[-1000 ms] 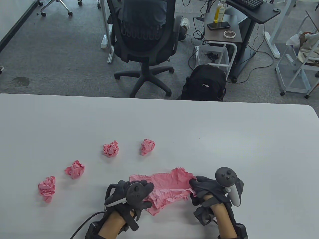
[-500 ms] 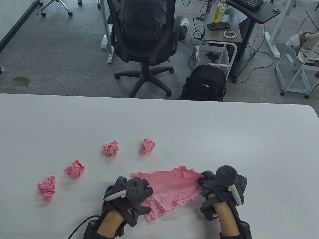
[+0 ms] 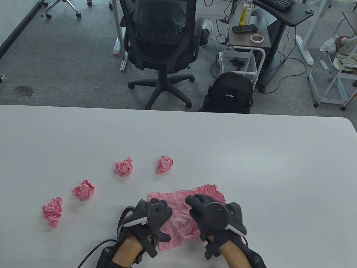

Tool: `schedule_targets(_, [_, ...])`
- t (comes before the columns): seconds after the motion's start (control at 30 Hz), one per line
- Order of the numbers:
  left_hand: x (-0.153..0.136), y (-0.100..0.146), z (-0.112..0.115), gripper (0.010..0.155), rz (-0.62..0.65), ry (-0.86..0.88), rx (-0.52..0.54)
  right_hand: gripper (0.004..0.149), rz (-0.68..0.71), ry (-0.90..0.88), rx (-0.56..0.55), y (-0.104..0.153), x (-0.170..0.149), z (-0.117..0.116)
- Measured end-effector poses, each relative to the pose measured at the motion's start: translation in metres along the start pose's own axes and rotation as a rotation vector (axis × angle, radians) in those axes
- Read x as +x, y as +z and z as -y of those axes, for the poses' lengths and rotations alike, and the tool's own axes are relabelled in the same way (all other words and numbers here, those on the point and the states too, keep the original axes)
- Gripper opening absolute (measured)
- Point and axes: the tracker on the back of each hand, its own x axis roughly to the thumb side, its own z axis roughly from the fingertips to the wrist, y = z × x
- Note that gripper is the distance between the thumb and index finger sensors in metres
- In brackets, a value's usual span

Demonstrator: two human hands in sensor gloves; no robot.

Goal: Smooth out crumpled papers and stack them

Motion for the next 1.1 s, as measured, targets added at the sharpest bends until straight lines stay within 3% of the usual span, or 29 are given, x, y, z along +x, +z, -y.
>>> schedule_targets(0.1, [-0.003,0.0,0.0,0.096,-0.005,0.014,-0.051,0.057,-0.058,0.078,0.266,-0.017,0.005,-0.029])
schedule_targets(0.3, [-0.003,0.0,0.0,0.097,-0.01,0.018,-0.064,0.062,-0.266,-0.044,0.372,-0.024,-0.049,-0.046])
schedule_targets(0.53, [-0.006,0.001,0.0,0.096,-0.013,0.037,-0.054,0.061,-0.487,-0.182,0.275,-0.014,-0.105,-0.026])
schedule_targets(0.67, [-0.007,0.002,-0.001,0.092,-0.006,0.03,-0.012,0.061,-0.539,-0.243,0.237,-0.005,-0.125,-0.017])
schedule_targets(0.77, [-0.008,0.003,-0.004,0.087,0.003,-0.022,0.032,0.063,-0.448,-0.17,0.185,0.0,-0.115,-0.01])
schedule_targets(0.83, [-0.011,0.001,-0.004,0.086,-0.003,0.023,-0.001,0.062,-0.267,-0.114,0.093,0.002,-0.082,0.003])
schedule_targets(0.9, [-0.014,-0.001,-0.005,0.085,0.007,0.051,-0.003,0.06,-0.156,-0.069,0.073,-0.001,-0.056,0.003])
schedule_targets(1.0, [-0.016,-0.001,-0.005,0.083,0.013,0.049,0.002,0.058,-0.051,-0.054,0.194,-0.014,-0.023,-0.021])
schedule_targets(1.03, [-0.017,-0.001,-0.005,0.082,0.011,0.056,0.002,0.059,-0.04,-0.059,0.286,-0.02,-0.014,-0.037])
schedule_targets(1.1, [-0.018,-0.001,-0.006,0.081,0.002,0.049,0.0,0.063,-0.111,-0.042,0.435,-0.02,-0.014,-0.052])
